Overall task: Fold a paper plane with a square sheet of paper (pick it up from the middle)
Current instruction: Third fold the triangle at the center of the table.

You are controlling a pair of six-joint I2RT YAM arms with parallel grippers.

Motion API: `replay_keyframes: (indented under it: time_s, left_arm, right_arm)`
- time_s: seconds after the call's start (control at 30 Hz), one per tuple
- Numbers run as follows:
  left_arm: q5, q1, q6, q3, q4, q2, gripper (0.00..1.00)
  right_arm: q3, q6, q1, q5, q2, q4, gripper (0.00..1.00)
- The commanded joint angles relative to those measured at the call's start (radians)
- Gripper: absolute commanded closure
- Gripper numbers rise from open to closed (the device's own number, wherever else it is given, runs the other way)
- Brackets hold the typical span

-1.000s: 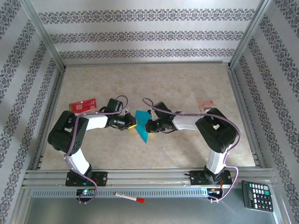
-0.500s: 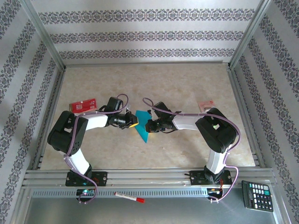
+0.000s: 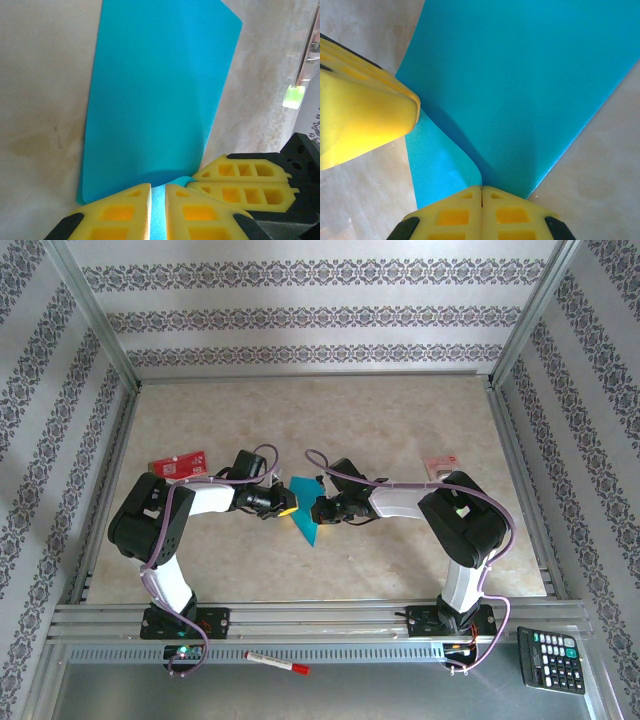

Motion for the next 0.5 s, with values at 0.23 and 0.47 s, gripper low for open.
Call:
replay_keyframes:
  time_s: [0.23, 0.47]
  left_arm:
    - [-0.016, -0.008, 0.037, 0.0, -0.002, 0.04, 0.85]
    - [-0.036, -0.008, 0.041, -0.026, -0.007, 0.041, 0.86]
  right_arm:
    - [0.0, -0.024, -0.014, 0.033, 0.013, -0.101, 1.0]
    - [0.015, -0.031, -0.019, 0.031, -0.006, -0.117, 1.0]
